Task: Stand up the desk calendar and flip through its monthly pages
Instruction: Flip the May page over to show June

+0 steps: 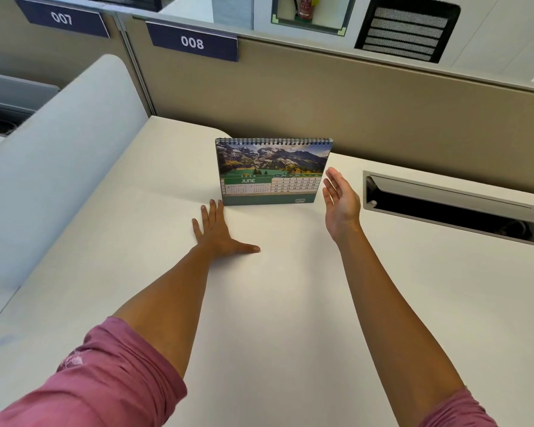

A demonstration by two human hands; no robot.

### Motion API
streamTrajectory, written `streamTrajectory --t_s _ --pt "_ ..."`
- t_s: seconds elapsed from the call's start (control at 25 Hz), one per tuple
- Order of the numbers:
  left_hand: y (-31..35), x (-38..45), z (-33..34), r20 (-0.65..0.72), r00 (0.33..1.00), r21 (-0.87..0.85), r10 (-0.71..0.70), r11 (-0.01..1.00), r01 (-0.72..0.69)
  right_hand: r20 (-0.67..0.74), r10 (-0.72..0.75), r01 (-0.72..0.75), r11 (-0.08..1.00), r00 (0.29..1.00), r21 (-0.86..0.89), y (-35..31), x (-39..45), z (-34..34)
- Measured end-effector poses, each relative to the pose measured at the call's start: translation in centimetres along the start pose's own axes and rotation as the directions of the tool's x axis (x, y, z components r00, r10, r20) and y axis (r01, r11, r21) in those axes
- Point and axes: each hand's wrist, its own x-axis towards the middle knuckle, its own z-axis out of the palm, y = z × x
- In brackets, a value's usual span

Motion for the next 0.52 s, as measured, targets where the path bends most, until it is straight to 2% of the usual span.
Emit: streamTrajectory --t_s 0.2,0.32,0.44,0.52 --pt "-0.1 0.0 0.0 -0.002 1.000 -0.004 0.003 1.000 -0.003 -0.049 0.014 -0.018 0.997 0.999 -0.081 1.0 0.4 -0.5" --pt "-0.1 0.1 0.1 -0.008 1.000 -0.005 0.007 1.000 -0.007 -0.129 -0.019 0.003 0.992 0.991 -0.123 1.4 0.1 -0.8" --pt "-0.2 0.1 0.2 -0.010 1.000 -0.001 0.005 1.000 -0.005 -0.256 -0.160 0.084 0.955 0.953 -0.285 2.5 -1.0 -1.6" --pt "-0.2 0.1 0.2 -0.011 1.000 0.007 0.008 1.000 -0.008 -0.258 -0.267 0.141 0.896 0.929 -0.421 3.7 -2.1 -2.3"
